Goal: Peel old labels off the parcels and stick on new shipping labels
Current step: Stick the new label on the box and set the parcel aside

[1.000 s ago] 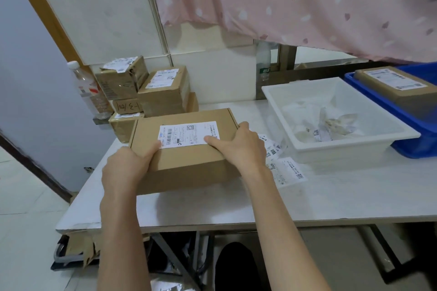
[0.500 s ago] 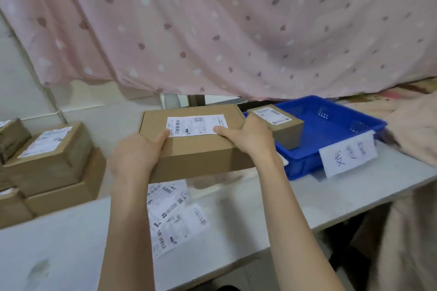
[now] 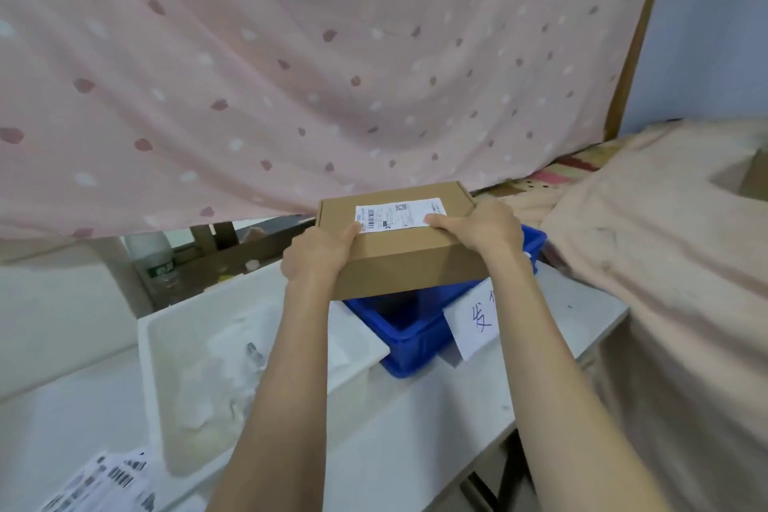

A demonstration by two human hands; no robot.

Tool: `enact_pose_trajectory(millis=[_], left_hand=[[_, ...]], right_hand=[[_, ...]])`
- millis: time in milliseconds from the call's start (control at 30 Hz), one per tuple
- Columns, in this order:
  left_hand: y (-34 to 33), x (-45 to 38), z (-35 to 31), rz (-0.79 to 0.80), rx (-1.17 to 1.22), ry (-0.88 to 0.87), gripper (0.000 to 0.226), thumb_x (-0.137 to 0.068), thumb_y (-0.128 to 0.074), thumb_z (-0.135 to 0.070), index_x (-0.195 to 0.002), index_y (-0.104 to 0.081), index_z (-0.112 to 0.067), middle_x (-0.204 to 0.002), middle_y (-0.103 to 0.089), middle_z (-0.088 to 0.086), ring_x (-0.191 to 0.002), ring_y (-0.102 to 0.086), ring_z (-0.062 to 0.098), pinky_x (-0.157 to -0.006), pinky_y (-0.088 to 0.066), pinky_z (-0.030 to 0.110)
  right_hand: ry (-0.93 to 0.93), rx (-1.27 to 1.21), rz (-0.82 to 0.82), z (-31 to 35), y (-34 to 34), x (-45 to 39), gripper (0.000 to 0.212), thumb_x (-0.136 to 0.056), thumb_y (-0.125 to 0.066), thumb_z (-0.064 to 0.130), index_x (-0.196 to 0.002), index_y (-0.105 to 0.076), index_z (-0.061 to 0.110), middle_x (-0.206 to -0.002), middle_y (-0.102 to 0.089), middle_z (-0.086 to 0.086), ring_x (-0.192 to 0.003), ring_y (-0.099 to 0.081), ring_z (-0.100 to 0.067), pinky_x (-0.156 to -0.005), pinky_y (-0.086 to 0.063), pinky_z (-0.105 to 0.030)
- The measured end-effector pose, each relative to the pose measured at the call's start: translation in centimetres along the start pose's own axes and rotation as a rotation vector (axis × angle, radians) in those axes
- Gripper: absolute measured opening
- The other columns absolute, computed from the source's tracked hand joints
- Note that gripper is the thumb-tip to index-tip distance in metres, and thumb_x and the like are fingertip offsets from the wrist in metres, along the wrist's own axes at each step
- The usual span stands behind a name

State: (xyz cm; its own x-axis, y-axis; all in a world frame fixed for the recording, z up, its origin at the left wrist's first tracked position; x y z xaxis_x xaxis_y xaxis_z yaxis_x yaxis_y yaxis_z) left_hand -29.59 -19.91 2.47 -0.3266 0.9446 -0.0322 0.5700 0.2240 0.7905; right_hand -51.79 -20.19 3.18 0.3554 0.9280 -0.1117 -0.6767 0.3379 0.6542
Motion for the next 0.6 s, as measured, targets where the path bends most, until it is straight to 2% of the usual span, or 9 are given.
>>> enact_pose_trajectory(millis=[133,233,300,367,433,533,600], left_hand=[[-2.8,-3.9,-2.5,0.029,0.039,-0.023,0.074,-0.091,-0.043,-0.069,-0.130,-0.056,-0.007,-0.131,-0.059,0.014,-0.118,-0.055,0.033,-0.085,-0.040,0.036],[-4.3,-7.2,-3.8,0.108,0.109,-0.029,0.078,-0.086,-0.050,-0.072,-0.132,-0.055,-0.009,-0.130,-0.059,0.013,-0.116,-0.056,0.032,-0.092,-0.046,0.037],[-5.1,-9.1,-4.7,0.201,0.192,-0.004,0.077,-0.081,-0.060,-0.070,-0.128,-0.056,-0.010,-0.123,-0.063,0.013,-0.108,-0.061,0.031,-0.095,-0.052,0.041],[-6.0,-10.8,-5.8,0.275,0.277,0.018,0.070,-0.077,-0.068,-0.064,-0.119,-0.059,-0.009,-0.111,-0.066,0.012,-0.097,-0.067,0.030,-0.089,-0.057,0.043],[-6.9,-12.0,-7.2,0.326,0.322,0.013,0.061,-0.076,-0.074,-0.058,-0.112,-0.059,-0.010,-0.102,-0.067,0.010,-0.087,-0.070,0.029,-0.080,-0.060,0.042],[-8.4,-13.3,-8.9,0.368,0.373,0.004,0.059,-0.074,-0.079,-0.051,-0.113,-0.060,-0.010,-0.091,-0.064,0.005,-0.077,-0.067,0.024,-0.059,-0.057,0.034],[-9.4,-14.2,-9.6,0.407,0.394,0.022,0.063,-0.073,-0.080,-0.050,-0.115,-0.058,-0.008,-0.090,-0.064,0.006,-0.078,-0.066,0.023,-0.058,-0.056,0.033]], right_hand=[[-0.012,0.021,-0.052,-0.8,0.8,-4.2,0.077,-0.073,-0.072,0.063,-0.119,-0.054,0.005,-0.114,-0.062,-0.008,-0.105,-0.058,-0.028,-0.070,-0.038,-0.033],[0.002,0.052,-0.036,-0.8,1.2,-7.9,0.073,-0.071,-0.073,0.064,-0.114,-0.055,0.008,-0.110,-0.062,-0.005,-0.094,-0.055,-0.024,-0.069,-0.038,-0.032],[0.024,0.067,-0.008,-0.8,1.3,-10.7,0.070,-0.068,-0.075,0.065,-0.110,-0.057,0.011,-0.107,-0.063,-0.002,-0.092,-0.054,-0.022,-0.070,-0.041,-0.034],[0.034,0.050,0.017,-0.9,1.5,-13.3,0.069,-0.066,-0.077,0.062,-0.112,-0.059,0.013,-0.110,-0.064,0.000,-0.098,-0.056,-0.021,-0.080,-0.047,-0.036],[0.036,0.014,0.045,-1.4,2.0,-15.3,0.069,-0.069,-0.078,0.057,-0.120,-0.059,0.014,-0.117,-0.061,0.001,-0.103,-0.054,-0.020,-0.089,-0.046,-0.035],[0.028,-0.055,0.062,-2.5,2.6,-17.4,0.069,-0.073,-0.079,0.050,-0.128,-0.058,0.014,-0.120,-0.057,0.003,-0.100,-0.048,-0.016,-0.086,-0.040,-0.032],[0.003,-0.076,0.048,-3.5,2.5,-18.2,0.069,-0.075,-0.079,0.048,-0.129,-0.057,0.012,-0.116,-0.055,0.002,-0.098,-0.045,-0.015,-0.082,-0.037,-0.030]])
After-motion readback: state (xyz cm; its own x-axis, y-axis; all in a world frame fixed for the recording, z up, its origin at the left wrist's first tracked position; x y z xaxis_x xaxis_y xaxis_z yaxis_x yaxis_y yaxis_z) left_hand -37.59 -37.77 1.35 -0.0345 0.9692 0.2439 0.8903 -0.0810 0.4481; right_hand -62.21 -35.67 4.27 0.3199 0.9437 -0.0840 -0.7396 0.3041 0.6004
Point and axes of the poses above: each hand's wrist, its own x-axis away from the middle knuckle, its own y-axis out of the back of the hand, z = x × y, the point moved 3 cm from there along -x, towards the middle knuckle
